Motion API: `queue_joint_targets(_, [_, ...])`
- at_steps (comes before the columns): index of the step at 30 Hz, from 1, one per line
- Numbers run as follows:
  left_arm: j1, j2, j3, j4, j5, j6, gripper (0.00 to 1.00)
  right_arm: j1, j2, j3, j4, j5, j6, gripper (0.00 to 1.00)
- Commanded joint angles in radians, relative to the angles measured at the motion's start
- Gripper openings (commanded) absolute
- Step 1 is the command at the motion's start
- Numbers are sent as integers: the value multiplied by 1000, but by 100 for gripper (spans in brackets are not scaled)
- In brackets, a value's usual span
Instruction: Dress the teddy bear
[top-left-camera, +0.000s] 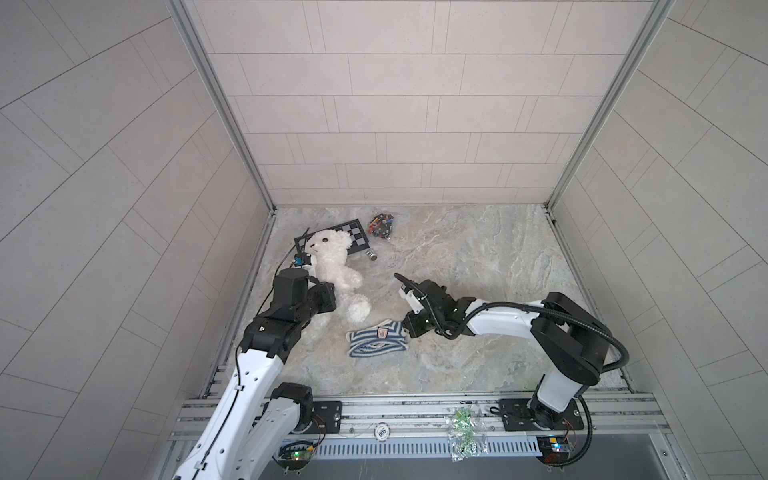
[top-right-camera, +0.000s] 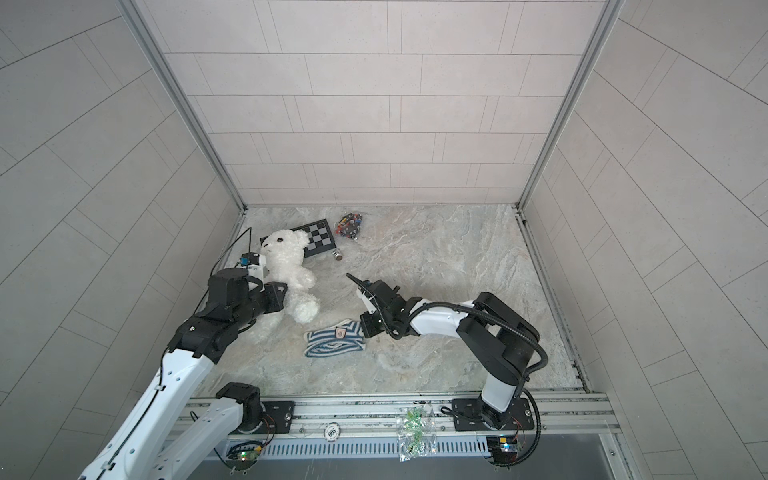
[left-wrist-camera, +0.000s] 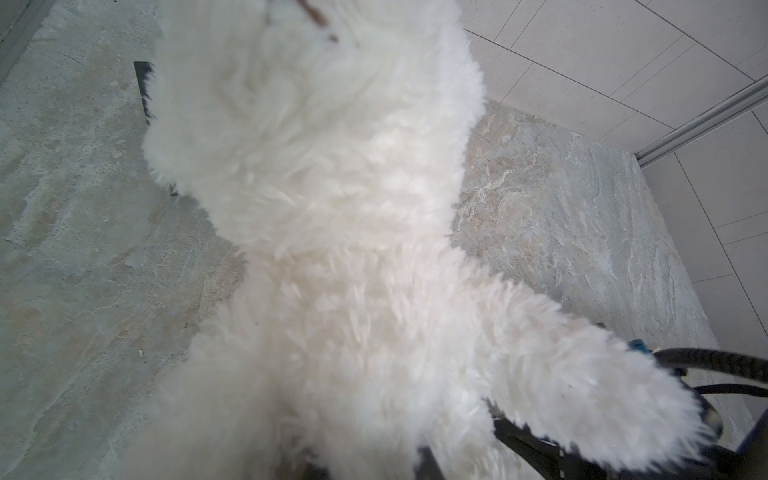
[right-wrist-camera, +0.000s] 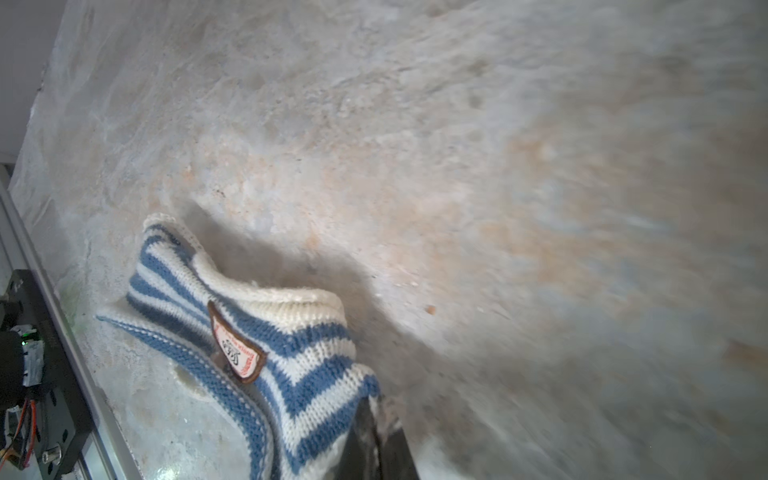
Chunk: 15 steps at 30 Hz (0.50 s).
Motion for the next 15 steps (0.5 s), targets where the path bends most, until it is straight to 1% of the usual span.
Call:
queue_joint_targets(1, [2,-2,-12,40,50,33,19,-51,-112,-68,-49,92,34,0])
queue_joint_targets(4, [-40,7,-29,74,72,42,18,-119,-200,-146,-68,132,42,0])
queue_joint_targets(8, [-177,64,-1,66,6,88,18,-195,-286,-216,-109,203,38,0])
queue_joint_targets(12, [-256,153,27,56,-8,111,17,-241,-321,-251,-147,241,23,0])
queue_joint_targets(13, [-276,177,27,58,-14,111,17,-251,-328,-250,-161,243,16,1])
queue_joint_targets(15, [-311,215,24,57,-33,108,17,-261,-343,-241,-193,253,2,9])
